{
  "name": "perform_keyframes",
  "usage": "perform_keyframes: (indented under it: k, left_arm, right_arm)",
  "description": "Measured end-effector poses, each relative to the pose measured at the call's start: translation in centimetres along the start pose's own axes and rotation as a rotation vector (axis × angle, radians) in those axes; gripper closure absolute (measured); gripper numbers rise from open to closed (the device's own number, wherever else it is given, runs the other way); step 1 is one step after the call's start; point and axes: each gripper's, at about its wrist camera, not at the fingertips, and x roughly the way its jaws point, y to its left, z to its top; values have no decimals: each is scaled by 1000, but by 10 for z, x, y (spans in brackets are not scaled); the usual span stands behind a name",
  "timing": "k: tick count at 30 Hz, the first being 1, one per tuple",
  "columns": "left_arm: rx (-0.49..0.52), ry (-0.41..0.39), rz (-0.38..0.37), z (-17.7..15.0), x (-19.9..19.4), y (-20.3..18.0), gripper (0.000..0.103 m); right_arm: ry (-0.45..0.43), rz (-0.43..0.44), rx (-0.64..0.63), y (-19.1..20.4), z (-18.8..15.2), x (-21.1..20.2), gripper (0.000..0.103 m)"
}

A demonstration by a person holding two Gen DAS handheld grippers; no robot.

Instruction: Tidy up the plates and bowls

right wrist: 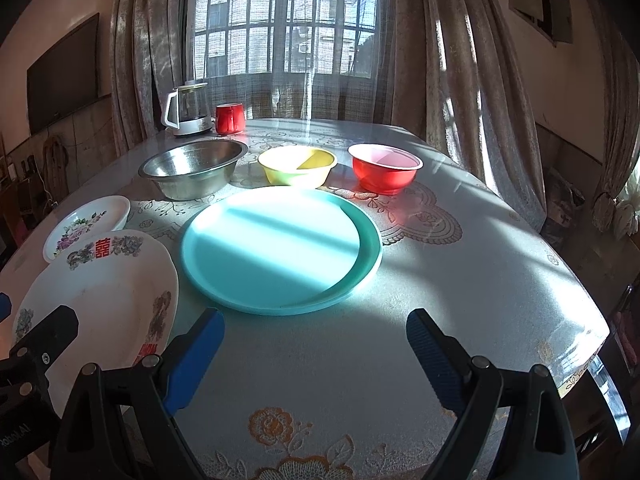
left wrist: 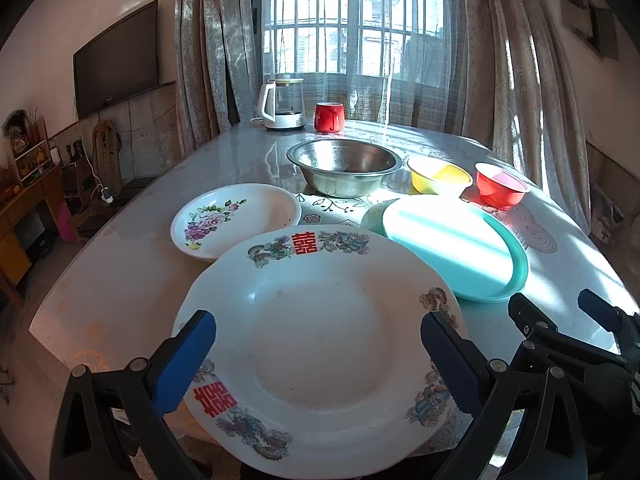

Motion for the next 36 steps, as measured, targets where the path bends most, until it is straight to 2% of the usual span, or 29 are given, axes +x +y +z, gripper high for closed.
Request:
perform_keyframes:
  k: [7, 10, 14, 16, 20, 21, 23, 25, 26, 27, 28, 30, 31, 36]
  left_arm:
    - [19, 10, -4, 1, 4, -5, 0]
    - [33, 20, -40, 6, 6, -7, 0]
    - [48, 75, -167, 29, 13, -7, 0]
    - [50, 102, -196, 44, 20, -8, 0]
    - [65, 108, -238, 69, 31, -12, 1]
    - [74, 118, -254, 75, 36, -14, 4]
    - [98, 140, -276, 87, 46, -18, 16]
    - [118, 184, -318, 95, 61, -24, 40]
    - [123, 209, -337, 98, 69, -27, 47]
    - [131, 233, -345, 102, 77, -30, 60]
    - [146, 248, -347, 104, 83, -34, 67]
    - [171, 272, -348, 107, 98, -41, 71]
    - [175, 293, -350, 107, 106, -44, 77]
    - [187, 374, -346, 110, 144, -53, 78]
  right_arm:
    - [7, -4, 4, -2, -1, 3, 9]
    - [15, 12, 4, -4, -1, 5, 9]
    - [18, 153, 53, -20, 9, 8, 13]
    - [23, 212, 92, -32, 15, 13, 16]
    - [103, 297, 201, -59, 27, 32, 34]
    - [112, 306, 215, -64, 29, 36, 35]
    - [156, 293, 221, -73, 35, 47, 42]
    - [178, 292, 241, -81, 39, 56, 49]
    - [187, 290, 245, -83, 41, 62, 55]
    - [197, 286, 251, -85, 43, 68, 57]
    - [214, 274, 255, -88, 44, 74, 60]
    - [230, 269, 267, -91, 45, 86, 63]
    - [240, 265, 269, -91, 45, 92, 65]
    - [280, 264, 268, -91, 44, 114, 66]
